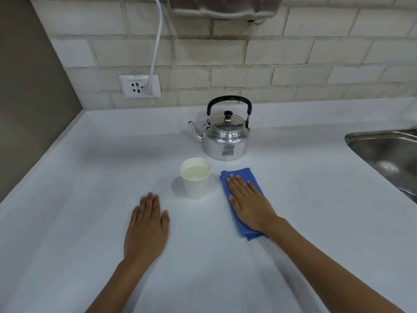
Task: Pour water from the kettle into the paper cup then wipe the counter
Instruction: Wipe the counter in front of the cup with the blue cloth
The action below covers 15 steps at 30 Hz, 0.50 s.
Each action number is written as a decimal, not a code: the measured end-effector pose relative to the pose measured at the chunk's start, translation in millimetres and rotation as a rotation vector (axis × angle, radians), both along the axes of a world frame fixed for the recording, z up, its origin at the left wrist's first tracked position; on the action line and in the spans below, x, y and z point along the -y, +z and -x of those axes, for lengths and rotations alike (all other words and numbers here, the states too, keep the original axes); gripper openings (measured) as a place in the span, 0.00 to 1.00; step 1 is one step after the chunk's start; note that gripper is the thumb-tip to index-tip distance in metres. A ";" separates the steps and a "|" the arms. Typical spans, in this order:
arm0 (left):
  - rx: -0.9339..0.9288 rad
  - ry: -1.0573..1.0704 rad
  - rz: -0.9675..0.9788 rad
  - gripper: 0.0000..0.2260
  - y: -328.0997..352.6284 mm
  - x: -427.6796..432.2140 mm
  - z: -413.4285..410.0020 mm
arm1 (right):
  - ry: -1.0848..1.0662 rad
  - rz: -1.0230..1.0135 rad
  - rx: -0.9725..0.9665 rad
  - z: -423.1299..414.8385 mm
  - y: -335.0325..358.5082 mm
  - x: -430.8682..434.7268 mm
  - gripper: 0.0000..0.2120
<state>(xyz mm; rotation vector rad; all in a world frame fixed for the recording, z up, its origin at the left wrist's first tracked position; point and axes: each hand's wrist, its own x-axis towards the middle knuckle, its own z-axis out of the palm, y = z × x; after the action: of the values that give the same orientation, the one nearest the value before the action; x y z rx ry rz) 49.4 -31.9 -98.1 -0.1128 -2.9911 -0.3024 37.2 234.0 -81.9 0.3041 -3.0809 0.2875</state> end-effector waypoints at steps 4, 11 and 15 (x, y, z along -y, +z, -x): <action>-0.002 -0.016 -0.025 0.24 -0.7 3.0 -2.0 | 0.158 0.032 -0.054 -56.2 -10.6 9.4 0.24; 0.017 -0.012 -0.070 0.24 2.0 0.9 -2.6 | -0.185 0.003 -0.025 -50.0 -1.7 -13.9 0.24; 0.021 -0.007 -0.056 0.24 2.9 -1.6 -3.2 | -0.189 0.012 -0.033 -68.4 -3.4 27.0 0.25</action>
<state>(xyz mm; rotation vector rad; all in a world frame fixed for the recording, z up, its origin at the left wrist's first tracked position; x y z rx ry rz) 52.7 -30.3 -95.1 -0.1147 -3.0008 -0.3899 105.6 207.0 -85.3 0.0168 -3.0438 0.2900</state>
